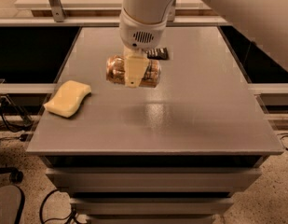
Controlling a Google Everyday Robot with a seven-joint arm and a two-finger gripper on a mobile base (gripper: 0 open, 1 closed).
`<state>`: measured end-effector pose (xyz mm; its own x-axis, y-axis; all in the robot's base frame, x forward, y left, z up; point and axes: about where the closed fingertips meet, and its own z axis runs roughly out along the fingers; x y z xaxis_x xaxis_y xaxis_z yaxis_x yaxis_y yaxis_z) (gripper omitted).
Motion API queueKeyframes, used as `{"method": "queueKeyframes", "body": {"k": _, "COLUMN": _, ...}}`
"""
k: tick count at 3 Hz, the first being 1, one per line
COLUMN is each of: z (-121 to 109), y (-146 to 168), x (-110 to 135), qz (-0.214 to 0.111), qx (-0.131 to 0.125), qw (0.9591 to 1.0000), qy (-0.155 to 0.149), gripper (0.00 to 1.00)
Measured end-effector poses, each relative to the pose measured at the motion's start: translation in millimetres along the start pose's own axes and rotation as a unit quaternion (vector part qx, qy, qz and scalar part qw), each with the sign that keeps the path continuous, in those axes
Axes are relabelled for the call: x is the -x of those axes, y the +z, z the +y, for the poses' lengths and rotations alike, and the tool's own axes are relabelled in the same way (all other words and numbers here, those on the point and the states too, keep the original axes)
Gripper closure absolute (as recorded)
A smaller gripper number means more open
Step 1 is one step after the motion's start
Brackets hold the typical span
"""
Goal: Pick orange can
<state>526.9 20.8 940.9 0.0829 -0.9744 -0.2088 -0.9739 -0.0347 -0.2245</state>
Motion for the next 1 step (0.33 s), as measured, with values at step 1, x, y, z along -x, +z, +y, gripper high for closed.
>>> {"method": "queueKeyframes", "body": {"k": 1, "z": -2.3, "y": -3.4, "x": 2.6, "qz": -0.003, "qx": 0.000, "qw": 1.0000, "qy": -0.001, "gripper": 1.00}}
